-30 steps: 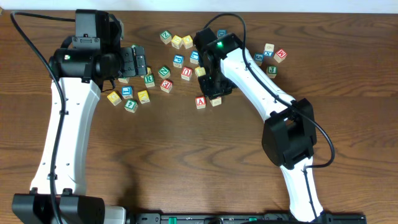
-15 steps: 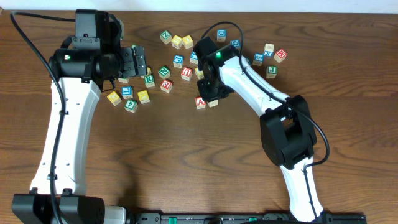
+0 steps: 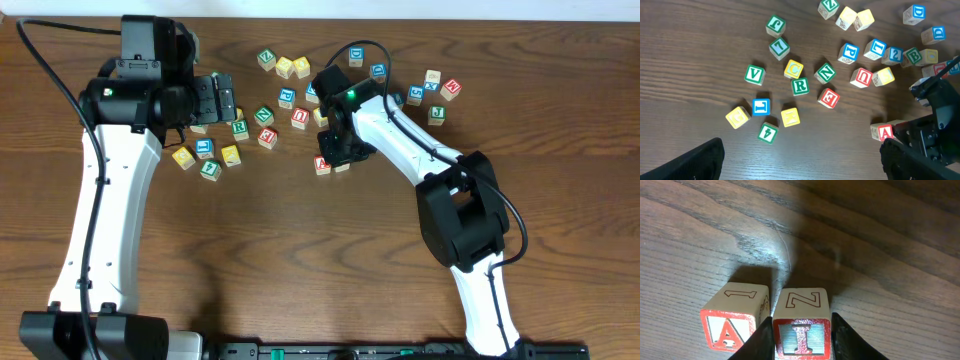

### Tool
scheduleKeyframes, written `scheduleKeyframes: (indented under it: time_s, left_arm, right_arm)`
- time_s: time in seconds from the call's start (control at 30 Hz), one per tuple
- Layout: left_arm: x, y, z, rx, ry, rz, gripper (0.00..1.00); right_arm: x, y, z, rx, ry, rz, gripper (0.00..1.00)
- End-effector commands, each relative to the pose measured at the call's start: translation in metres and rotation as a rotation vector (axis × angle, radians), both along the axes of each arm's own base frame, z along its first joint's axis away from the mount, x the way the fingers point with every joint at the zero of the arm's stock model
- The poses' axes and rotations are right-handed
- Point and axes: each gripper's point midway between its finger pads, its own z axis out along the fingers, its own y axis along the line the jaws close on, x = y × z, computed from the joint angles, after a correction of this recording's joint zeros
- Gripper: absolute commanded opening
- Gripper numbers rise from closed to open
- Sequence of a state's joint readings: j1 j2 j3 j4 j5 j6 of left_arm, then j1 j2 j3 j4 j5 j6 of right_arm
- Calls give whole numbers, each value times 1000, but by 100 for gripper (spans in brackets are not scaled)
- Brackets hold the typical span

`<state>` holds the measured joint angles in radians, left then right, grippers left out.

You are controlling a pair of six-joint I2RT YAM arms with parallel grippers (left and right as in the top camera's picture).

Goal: Spell out AI2

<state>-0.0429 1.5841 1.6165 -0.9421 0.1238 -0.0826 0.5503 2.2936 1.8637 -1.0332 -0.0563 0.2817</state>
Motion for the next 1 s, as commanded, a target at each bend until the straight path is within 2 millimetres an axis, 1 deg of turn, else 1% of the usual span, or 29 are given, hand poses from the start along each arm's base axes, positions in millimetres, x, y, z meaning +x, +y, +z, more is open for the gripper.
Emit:
scheduleKeyframes:
  time_s: [0.0, 0.13, 0.27, 0.37, 0.4, 0.47, 0.5, 0.57, 0.63, 0.77, 0.83, 0.97]
  left_arm:
    - [2, 3, 6, 8, -15, 16, 98]
    - [2, 3, 6, 8, -15, 16, 98]
    - [2, 3, 6, 8, -15, 16, 98]
    - [2, 3, 6, 9, -15, 16, 98]
    - [2, 3, 6, 9, -16, 16, 98]
    - [2, 3, 6, 9, -15, 17, 98]
    - [2, 3, 6, 9, -16, 16, 98]
    - [2, 3, 6, 9, -16, 16, 98]
    - [2, 3, 7, 9, -18, 16, 98]
    - [3, 3, 7, 9, -19, 17, 98]
    - [3, 4, 7, 14, -20, 20, 98]
    - [3, 11, 7, 38, -21, 43, 98]
  right_arm:
    - [-3, 3, 0, 18, 13, -10, 31]
    - [-3, 9, 5, 48, 18, -6, 31]
    - [3, 12, 18, 64, -7, -5, 32]
    - [7, 14, 26, 73, -29, -1, 35]
    - [8, 15, 28, 76, -33, 0, 37]
    - [8, 15, 29, 78, -35, -1, 38]
    - [8, 15, 29, 76, -33, -1, 38]
    - [7, 14, 29, 75, -29, -2, 34]
    - [8, 15, 32, 78, -37, 0, 32]
    - [16, 21, 46, 108, -92, 24, 32]
    - [20, 23, 51, 122, -114, 25, 34]
    - [23, 30, 56, 152, -133, 32, 35]
